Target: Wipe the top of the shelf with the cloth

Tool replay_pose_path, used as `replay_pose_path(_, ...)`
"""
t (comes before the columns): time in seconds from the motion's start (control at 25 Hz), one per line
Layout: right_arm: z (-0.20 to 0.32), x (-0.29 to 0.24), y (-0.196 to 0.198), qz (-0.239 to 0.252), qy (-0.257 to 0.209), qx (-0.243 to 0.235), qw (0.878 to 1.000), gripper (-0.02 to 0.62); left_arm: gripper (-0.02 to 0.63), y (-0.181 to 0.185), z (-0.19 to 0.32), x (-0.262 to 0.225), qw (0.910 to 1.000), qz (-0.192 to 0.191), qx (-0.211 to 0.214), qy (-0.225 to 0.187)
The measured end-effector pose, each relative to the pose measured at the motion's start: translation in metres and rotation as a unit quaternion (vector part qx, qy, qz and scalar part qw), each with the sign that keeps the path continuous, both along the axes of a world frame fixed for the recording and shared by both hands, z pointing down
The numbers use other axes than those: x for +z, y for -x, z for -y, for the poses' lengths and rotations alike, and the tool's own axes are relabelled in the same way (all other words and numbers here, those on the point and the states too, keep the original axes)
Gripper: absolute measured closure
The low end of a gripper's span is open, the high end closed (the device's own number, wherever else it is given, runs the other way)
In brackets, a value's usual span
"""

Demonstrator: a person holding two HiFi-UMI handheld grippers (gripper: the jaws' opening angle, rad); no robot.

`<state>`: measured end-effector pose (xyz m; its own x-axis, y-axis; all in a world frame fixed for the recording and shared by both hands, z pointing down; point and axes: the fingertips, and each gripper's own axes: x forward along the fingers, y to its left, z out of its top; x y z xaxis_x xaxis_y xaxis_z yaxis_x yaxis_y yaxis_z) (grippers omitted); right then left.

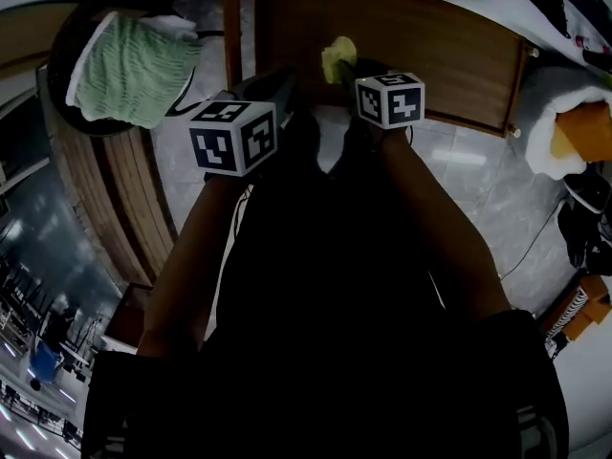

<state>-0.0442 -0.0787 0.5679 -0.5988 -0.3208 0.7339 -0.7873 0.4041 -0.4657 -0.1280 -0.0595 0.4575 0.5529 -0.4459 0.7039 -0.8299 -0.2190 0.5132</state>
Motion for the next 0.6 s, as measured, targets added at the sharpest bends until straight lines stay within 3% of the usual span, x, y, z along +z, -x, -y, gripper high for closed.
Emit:
replay_pose_path(0.12, -0.021, 0.016, 0.072, 0.018, 0.017, -0.048, 0.999, 0.548, 0.595, 0.043, -0.006, 0.002, 0.9999, 0.015, -0.007, 0.003)
replay_pose_path(0.28, -0.037, 0.043, 0.131, 0.003, 0.032, -0.095, 0.995, 0.546, 0.595, 0.084, -0.013, 0.014, 0.9995, 0.025, -0.009, 0.014)
replay_pose_path(0.6, -0.045, 0.063, 0.161, -0.103, 0.026, -0.191, 0.976, 0.546, 0.595, 0.111, -0.025, 0.024, 0.9992, 0.025, 0.008, 0.029)
